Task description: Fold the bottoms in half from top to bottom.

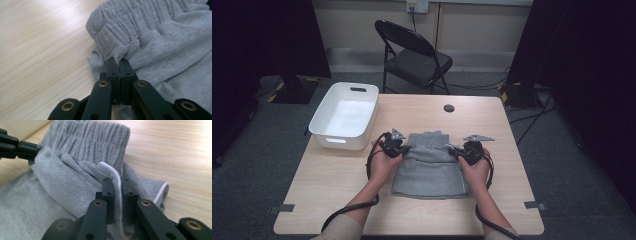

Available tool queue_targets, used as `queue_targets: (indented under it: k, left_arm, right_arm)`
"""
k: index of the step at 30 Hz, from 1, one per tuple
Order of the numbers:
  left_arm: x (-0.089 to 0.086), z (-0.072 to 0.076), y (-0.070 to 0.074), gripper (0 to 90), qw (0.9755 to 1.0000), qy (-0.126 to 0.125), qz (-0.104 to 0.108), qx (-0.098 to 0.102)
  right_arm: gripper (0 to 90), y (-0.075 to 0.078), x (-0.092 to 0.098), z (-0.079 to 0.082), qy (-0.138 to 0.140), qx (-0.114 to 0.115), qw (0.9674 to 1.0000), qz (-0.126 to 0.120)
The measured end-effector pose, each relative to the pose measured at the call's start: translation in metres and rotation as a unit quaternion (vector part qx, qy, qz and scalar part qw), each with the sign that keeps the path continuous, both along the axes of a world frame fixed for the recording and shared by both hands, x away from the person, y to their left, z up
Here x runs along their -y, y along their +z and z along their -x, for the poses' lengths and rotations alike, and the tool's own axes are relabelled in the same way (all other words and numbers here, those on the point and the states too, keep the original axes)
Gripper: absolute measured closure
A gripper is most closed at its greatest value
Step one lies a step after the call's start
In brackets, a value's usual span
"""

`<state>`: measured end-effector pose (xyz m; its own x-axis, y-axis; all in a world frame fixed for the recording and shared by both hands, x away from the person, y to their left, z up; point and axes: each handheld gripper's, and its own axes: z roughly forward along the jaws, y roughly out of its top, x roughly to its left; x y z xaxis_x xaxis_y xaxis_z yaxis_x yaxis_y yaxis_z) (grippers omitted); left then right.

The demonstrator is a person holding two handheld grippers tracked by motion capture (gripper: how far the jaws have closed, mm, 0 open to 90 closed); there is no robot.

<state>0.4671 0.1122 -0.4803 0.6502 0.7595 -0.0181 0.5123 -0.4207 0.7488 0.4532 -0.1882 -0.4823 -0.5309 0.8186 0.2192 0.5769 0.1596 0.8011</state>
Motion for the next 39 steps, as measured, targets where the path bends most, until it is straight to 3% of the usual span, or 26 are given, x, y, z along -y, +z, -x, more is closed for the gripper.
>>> queue_targets:
  k: [2,4,14,18,21,26,32,39]
  left_arm:
    - [0.0,0.005,0.008,88.6,0.9998,-0.007,-0.012,0.012]
    - [0.0,0.008,0.012,88.6,0.9997,-0.011,-0.012,0.018]
    - [0.001,0.028,0.025,88.6,0.9991,-0.026,0.006,0.033]
    - [0.003,0.038,0.021,88.7,0.9989,-0.039,0.007,0.023]
    - [0.005,0.046,0.012,88.7,0.9988,-0.048,-0.001,0.01]
    - [0.007,0.055,0.001,88.7,0.9979,-0.063,-0.014,-0.008]
    - [0.009,0.06,-0.005,88.7,0.997,-0.071,-0.027,-0.018]
    - [0.01,0.061,-0.007,88.7,0.9976,-0.064,-0.019,-0.02]
  right_arm:
    - [83.8,0.004,-0.001,0.002,0.004,0.008,1.0,0.005]
    - [83.9,0.006,0.0,0.005,0.006,0.012,0.9999,0.004]
    - [83.7,0.021,0.01,0.026,0.01,0.042,0.9991,0.005]
    - [83.5,0.02,0.014,0.039,0.021,0.049,0.9984,0.019]
    - [83.3,0.011,0.016,0.049,0.029,0.042,0.9983,0.028]
    - [82.6,-0.007,0.02,0.062,0.037,0.031,0.9986,0.024]
    - [82.4,-0.013,0.017,0.069,0.039,0.023,0.9985,0.032]
    - [82.3,-0.015,0.015,0.07,0.038,0.019,0.9984,0.038]
